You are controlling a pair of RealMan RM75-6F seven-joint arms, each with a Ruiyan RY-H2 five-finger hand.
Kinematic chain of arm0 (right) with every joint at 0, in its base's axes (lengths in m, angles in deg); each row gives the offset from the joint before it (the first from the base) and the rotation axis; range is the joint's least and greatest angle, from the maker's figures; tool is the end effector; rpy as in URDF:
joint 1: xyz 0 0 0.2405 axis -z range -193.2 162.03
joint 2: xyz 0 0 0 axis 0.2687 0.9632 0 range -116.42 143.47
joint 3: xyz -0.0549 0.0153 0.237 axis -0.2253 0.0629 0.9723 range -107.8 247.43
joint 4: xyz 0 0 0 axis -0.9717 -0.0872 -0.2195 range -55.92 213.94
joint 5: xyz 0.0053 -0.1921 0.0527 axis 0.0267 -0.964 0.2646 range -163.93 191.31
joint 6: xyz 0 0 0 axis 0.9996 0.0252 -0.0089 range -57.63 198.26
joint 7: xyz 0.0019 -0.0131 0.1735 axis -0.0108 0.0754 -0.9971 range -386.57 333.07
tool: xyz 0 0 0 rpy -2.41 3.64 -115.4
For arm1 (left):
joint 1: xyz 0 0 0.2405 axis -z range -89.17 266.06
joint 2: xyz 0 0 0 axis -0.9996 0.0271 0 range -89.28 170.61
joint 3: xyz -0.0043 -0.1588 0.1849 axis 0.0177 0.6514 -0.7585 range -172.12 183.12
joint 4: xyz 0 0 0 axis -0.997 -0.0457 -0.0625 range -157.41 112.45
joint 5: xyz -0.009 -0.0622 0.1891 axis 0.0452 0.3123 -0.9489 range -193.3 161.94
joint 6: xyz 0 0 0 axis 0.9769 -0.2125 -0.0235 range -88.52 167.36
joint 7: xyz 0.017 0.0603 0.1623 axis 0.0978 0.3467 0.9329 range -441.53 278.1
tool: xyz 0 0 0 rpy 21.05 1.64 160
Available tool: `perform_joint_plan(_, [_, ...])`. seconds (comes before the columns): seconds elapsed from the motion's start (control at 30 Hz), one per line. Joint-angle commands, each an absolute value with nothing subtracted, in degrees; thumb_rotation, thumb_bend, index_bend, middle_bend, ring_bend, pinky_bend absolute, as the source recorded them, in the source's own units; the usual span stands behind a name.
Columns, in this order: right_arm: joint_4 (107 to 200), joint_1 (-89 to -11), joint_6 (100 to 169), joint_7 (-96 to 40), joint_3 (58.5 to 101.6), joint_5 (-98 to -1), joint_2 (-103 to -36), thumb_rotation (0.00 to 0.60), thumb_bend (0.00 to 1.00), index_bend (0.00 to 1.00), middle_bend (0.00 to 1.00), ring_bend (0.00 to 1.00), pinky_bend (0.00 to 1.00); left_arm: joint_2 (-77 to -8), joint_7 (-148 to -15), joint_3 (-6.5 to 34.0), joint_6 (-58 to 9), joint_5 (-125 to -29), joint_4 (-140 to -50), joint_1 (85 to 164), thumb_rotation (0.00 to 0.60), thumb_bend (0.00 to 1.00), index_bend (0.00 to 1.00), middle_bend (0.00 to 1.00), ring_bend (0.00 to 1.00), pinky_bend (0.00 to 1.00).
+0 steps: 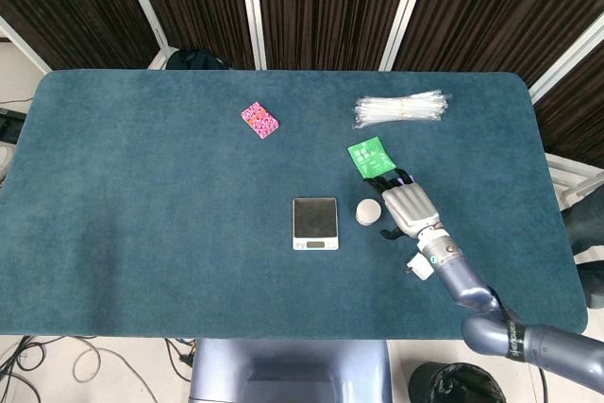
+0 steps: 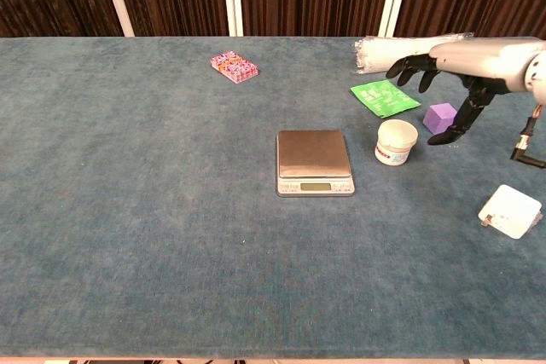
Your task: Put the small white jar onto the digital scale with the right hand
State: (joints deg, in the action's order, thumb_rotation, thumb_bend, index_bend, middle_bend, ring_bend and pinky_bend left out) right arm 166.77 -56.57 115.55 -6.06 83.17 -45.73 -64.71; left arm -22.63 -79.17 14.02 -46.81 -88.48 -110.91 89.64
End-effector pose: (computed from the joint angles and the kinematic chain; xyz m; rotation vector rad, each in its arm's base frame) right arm -0.1637 -0.3770 0.0257 1.8746 -0.9834 0.7715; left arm -0.3466 0.2023 0.2128 -1.1122 -0.8488 -0.7337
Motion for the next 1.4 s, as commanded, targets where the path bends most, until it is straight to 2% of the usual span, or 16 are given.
perform_joint_plan(0.03, [165.0, -57.5, 115.0, -4.9, 82.4, -44.8, -66.2, 0.6, 0.26, 0.14, 0.2, 0.26, 0.0, -22.7, -79.0, 14.0, -46.8, -88.4, -110.9, 89.6, 0.6, 0.74, 0.04, 0.0, 0.0, 0.0])
perform_joint_plan(0.2, [161.8, -58.6, 114.6, -4.2, 81.2, -44.2, -68.9, 0.6, 0.26, 0.2, 0.24, 0.29, 0.01, -22.8, -78.7, 14.1, -46.9, -88.1, -110.9, 89.6, 0.6, 0.74, 0.04, 0.0, 0.0, 0.0])
perform_joint_plan(0.43, [156.6, -59.8, 115.0, -3.6, 80.1, -45.0, -72.9, 0.6, 0.26, 0.22, 0.26, 0.31, 0.01, -23.0, -78.0, 14.2, -46.9, -87.8, -110.8, 89.7, 0.6, 0.74, 0.04, 0.0, 0.0, 0.0])
perform_joint_plan(0.67, [154.1, -60.8, 115.2, -3.6, 79.9, -45.3, -74.8, 0.6, 0.26, 0.28, 0.33, 0.34, 0.02, -23.1, -77.6, 14.2, -46.8, -87.6, -110.7, 89.7, 0.6, 0.74, 0.04, 0.0, 0.0, 0.0])
perform_joint_plan(0.87, [152.9, -61.7, 115.5, -2.9, 79.9, -45.0, -76.1, 0.6, 0.26, 0.41, 0.43, 0.38, 0.05, -23.2, -77.3, 14.2, -46.8, -87.5, -110.8, 89.8, 0.6, 0.74, 0.04, 0.0, 0.0, 0.0])
perform_joint_plan(1.1, [152.0, -62.4, 117.6, -0.6, 80.1, -45.2, -77.3, 0.6, 0.26, 0.51, 0.52, 0.46, 0.12, -23.2, -77.4, 14.3, -46.8, -87.3, -110.8, 89.8, 0.6, 0.74, 0.04, 0.0, 0.0, 0.0])
perform_joint_plan(1.2, [151.3, -63.0, 119.1, 2.3, 79.9, -45.3, -77.5, 0.6, 0.26, 0.52, 0.52, 0.47, 0.21, -23.1, -77.5, 14.4, -46.9, -87.3, -110.9, 89.7, 0.6, 0.74, 0.04, 0.0, 0.0, 0.0])
perform_joint_plan(1.3, [152.6, -63.2, 119.3, 2.9, 80.4, -44.4, -76.9, 0.6, 0.26, 0.53, 0.53, 0.48, 0.24, -23.1, -77.6, 14.5, -46.9, -87.2, -111.0, 89.7, 0.6, 0.74, 0.04, 0.0, 0.0, 0.0])
perform_joint_plan(1.4, [154.7, -63.6, 119.7, 4.3, 80.7, -44.0, -75.5, 0.6, 0.26, 0.53, 0.53, 0.48, 0.31, -23.1, -77.7, 14.5, -46.9, -87.2, -111.1, 89.7, 0.6, 0.74, 0.04, 0.0, 0.0, 0.0])
